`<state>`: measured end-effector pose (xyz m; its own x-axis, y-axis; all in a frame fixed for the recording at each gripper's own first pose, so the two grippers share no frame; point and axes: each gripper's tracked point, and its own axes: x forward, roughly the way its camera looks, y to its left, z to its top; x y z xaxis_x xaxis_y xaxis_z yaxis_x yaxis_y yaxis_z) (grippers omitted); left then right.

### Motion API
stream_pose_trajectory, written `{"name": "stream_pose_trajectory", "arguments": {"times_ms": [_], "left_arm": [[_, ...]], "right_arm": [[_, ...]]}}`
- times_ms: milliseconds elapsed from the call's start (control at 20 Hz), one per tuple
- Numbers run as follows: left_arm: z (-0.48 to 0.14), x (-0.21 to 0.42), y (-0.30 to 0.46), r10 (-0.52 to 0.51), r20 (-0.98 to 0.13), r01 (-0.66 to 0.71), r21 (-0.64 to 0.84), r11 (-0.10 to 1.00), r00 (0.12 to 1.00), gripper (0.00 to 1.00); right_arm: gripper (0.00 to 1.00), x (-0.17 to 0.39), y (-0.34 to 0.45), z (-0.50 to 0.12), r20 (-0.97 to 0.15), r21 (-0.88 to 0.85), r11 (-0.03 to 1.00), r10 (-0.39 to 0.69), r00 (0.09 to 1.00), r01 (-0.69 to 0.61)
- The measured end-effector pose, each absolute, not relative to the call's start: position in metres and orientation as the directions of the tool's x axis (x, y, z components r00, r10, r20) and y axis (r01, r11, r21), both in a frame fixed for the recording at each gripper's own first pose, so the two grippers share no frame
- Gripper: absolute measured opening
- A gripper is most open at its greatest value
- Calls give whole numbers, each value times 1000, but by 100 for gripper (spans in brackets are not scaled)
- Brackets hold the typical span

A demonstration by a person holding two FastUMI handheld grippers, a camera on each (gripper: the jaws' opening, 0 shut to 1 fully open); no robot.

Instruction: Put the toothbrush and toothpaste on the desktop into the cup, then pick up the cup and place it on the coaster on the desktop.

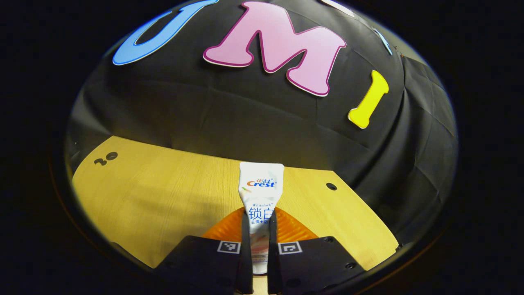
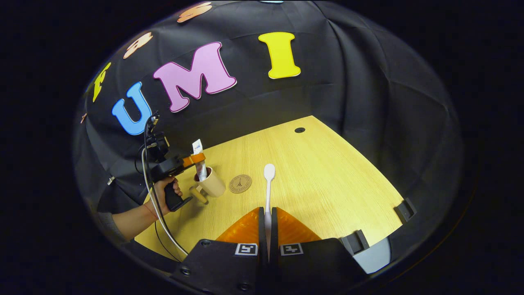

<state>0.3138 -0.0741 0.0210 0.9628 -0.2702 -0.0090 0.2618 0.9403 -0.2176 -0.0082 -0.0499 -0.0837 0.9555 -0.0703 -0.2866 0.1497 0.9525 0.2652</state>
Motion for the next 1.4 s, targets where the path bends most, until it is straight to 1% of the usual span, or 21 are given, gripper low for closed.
{"name": "stream_pose_trajectory", "arguments": {"times_ms": [150, 200, 250, 300, 350, 400, 450, 500, 550, 650, 700, 750, 800, 1050, 1200, 1300, 1400], "left_arm": [[12, 312, -74, -277, -38, 264, -210, 942, 960, 25], [8, 309, -76, -289, -45, 274, -203, 940, 956, 31], [6, 305, -79, -304, -48, 289, -198, 937, 952, 28], [2, 300, -81, -318, -54, 303, -192, 934, 946, 30], [0, 299, -82, -324, -63, 309, -182, 934, 944, 35], [-6, 295, -82, -324, -78, 307, -172, 936, 943, 30], [-10, 290, -81, -325, -94, 307, -166, 937, 941, 48], [-9, 287, -81, -326, -91, 309, -159, 938, 941, 43], [-5, 282, -81, -330, -83, 316, -150, 937, 940, 58], [8, 269, -77, -328, -61, 319, -125, 939, 943, 64], [13, 262, -73, -317, -50, 311, -102, 945, 947, 64], [20, 253, -67, -304, -42, 300, -78, 951, 952, 77], [27, 241, -63, -295, -31, 293, -57, 954, 955, 69], [40, 176, -42, -281, -7, 281, -15, 960, 960, 71], [19, 131, -35, -291, -53, 287, -71, 955, 955, 71], [-9, 103, -29, -292, -123, 278, -122, 953, 948, 71], [-37, 80, -15, -272, -181, 249, -137, 959, 945, 71]], "right_arm": [[5, -9, -49, -81, -276, 265, 951, -82, 958, 157], [5, -8, -47, -81, -274, 267, 951, -81, 958, 157], [5, -7, -45, -81, -272, 272, 950, -80, 959, 156], [5, -6, -42, -80, -267, 277, 948, -77, 961, 153], [5, -6, -39, -79, -264, 282, 948, -73, 962, 150], [5, -4, -36, -79, -261, 286, 947, -70, 963, 146], [5, -3, -33, -78, -257, 289, 947, -64, 964, 140], [5, -3, -29, -76, -253, 290, 948, -57, 966, 132], [5, -1, -25, -74, -250, 293, 948, -47, 967, 122], [5, 4, -13, -65, -227, 305, 949, -13, 974, 84], [5, 9, -7, -59, -211, 312, 948, 10, 977, 57], [5, 15, 0, -51, -191, 319, 947, 35, 981, 28], [5, 23, 8, -45, -170, 324, 946, 63, 983, -5], [5, 76, 47, -3, -67, 358, 920, 197, 978, -160], [5, 116, 70, 15, -13, 391, 891, 256, 967, -231], [5, 145, 81, 22, 17, 412, 875, 274, 962, -256], [5, 169, 89, 25, 40, 422, 866, 279, 960, -269]]}}
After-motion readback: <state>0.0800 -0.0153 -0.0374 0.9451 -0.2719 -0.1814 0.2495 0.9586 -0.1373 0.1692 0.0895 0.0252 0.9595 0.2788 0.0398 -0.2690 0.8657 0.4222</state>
